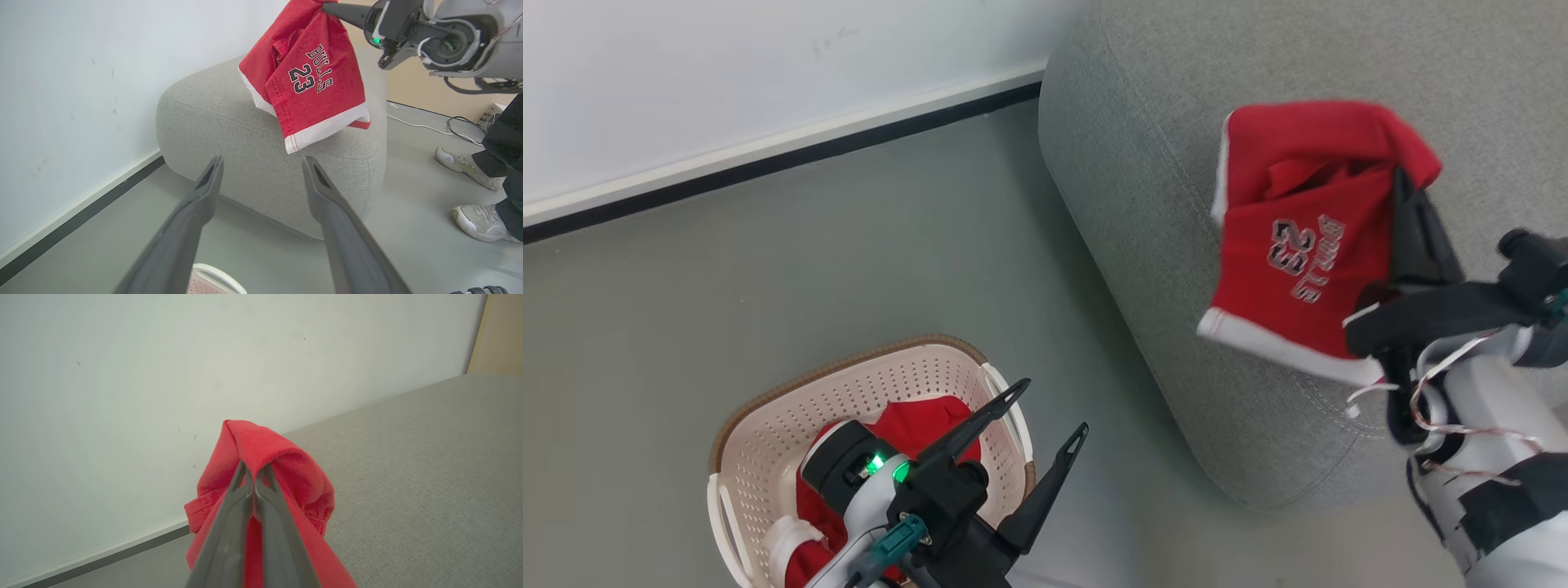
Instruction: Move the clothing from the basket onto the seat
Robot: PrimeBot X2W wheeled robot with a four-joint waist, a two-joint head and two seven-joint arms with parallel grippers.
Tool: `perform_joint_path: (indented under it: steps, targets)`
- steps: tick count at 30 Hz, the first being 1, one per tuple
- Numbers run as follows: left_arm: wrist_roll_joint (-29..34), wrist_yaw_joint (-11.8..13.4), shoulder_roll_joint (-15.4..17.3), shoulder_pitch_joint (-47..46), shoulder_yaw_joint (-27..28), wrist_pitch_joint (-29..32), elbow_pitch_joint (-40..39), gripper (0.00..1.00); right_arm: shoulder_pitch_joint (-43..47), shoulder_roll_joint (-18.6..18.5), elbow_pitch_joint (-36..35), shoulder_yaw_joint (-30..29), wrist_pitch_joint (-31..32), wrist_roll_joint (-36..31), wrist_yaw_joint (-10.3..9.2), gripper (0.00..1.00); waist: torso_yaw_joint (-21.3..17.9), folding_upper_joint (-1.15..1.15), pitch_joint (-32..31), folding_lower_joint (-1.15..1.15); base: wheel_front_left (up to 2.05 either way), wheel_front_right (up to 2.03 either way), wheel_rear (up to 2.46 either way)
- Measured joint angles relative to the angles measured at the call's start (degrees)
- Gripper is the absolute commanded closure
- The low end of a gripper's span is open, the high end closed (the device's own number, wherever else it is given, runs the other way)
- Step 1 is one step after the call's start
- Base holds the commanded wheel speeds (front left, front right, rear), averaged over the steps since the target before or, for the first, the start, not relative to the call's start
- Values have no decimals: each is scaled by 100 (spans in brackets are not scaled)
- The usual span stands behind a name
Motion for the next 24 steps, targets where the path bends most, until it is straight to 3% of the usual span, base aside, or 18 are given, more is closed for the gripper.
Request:
perform_joint_path:
  steps: [24]
  targets:
    - [149,-149,194,-505,-140,177,-426,0,-1694,-837,926,-1559,-40,132,-9,100,236,0,854,0,0,0,0]
